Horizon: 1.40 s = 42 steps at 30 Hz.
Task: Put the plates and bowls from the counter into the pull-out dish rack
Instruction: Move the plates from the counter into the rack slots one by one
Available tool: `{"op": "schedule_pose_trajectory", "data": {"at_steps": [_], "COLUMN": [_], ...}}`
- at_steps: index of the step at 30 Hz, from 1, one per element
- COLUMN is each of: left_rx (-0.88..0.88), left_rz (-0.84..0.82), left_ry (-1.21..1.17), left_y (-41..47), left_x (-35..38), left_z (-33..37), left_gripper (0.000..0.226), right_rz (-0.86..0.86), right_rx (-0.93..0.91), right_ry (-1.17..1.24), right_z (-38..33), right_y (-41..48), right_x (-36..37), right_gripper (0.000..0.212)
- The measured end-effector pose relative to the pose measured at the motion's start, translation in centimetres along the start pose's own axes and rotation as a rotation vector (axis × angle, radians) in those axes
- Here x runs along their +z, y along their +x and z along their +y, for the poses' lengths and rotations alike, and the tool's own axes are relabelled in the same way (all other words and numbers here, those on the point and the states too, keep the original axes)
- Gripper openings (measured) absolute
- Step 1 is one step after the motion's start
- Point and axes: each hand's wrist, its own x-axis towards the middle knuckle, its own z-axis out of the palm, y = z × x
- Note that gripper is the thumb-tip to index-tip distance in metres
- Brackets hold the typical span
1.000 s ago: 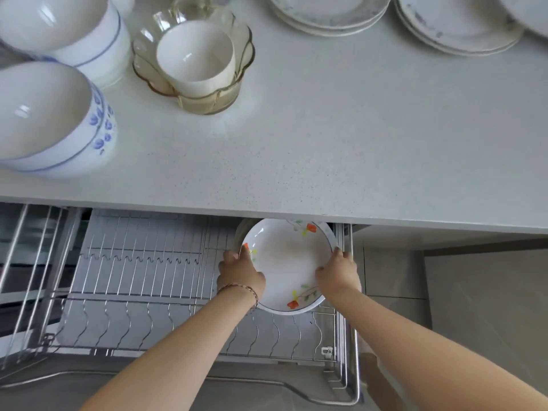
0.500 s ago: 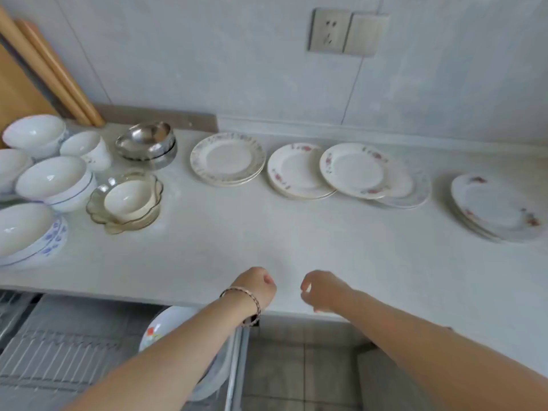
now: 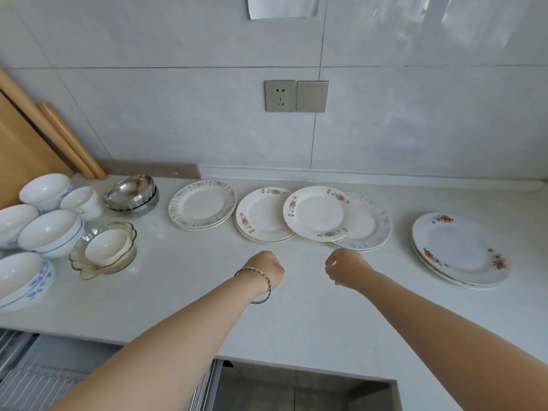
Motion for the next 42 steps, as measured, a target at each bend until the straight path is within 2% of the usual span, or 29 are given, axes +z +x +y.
{"op": "schedule_pose_trajectory", "data": {"at_steps": [2,4,7,10,11,16,18,20,22,27,29,33,37,42], "left_rx": [-0.009,-0.037,-0.077,-0.085,-0.088,-0.132,-0.171,-0.217,-0.252,-0.285,-0.283,-0.221,-0.175,-0.245], "left_rz": [-0.004,-0.014,-0.026,-0.057,-0.065,-0.109,-0.126,-0.129,-0.139,-0.163,-0.166,-0.096,0.012,0.221], "left_ry": [0.012,0.008,-0.059,-0.097,-0.106,-0.205,-0.285,-0.416,-0.551,-0.694,-0.745,-0.819,-0.987,-1.384], "left_y": [1.1,2.4,5.2,8.9,10.4,18.5,21.8,24.4,25.9,26.9,25.8,20.9,14.1,4.2], "left_x": [-0.1,-0.2,-0.5,-0.9,-0.8,-0.2,0.4,1.3,1.9,2.6,2.2,-0.3,-2.2,-2.6], "left_z": [-0.2,-0.6,-1.1,-0.8,-0.5,1.9,2.9,3.3,3.7,3.8,3.6,2.6,-0.2,-5.5], "left_gripper": [0.013,0.015,0.027,0.019,0.019,0.054,0.055,0.045,0.040,0.037,0.032,0.037,0.037,0.038], "right_rz": [-0.019,-0.015,-0.047,0.004,0.057,0.233,0.290,0.304,0.315,0.401,0.418,0.423,0.329,0.095], "right_rx": [0.022,0.058,0.084,0.135,0.173,0.503,0.622,0.669,0.664,0.651,0.609,0.442,0.252,0.076], "right_ry": [0.021,0.080,0.117,0.169,0.192,0.468,0.557,0.612,0.654,0.776,0.783,0.837,0.928,1.014], "right_z": [0.5,0.7,0.3,0.1,0.2,1.6,2.6,3.4,4.1,4.9,4.6,3.4,1.1,-2.6], "right_y": [0.9,2.1,4.5,8.2,9.6,16.3,18.8,20.5,21.5,21.5,20.6,17.1,12.5,6.1], "right_x": [0.6,1.1,1.1,0.1,-0.3,-1.8,-2.0,-2.0,-1.7,-1.3,-1.7,-2.5,-1.7,2.0], "right_gripper": [0.022,0.026,0.025,0.030,0.033,0.053,0.053,0.044,0.036,0.037,0.034,0.030,0.023,0.014]}}
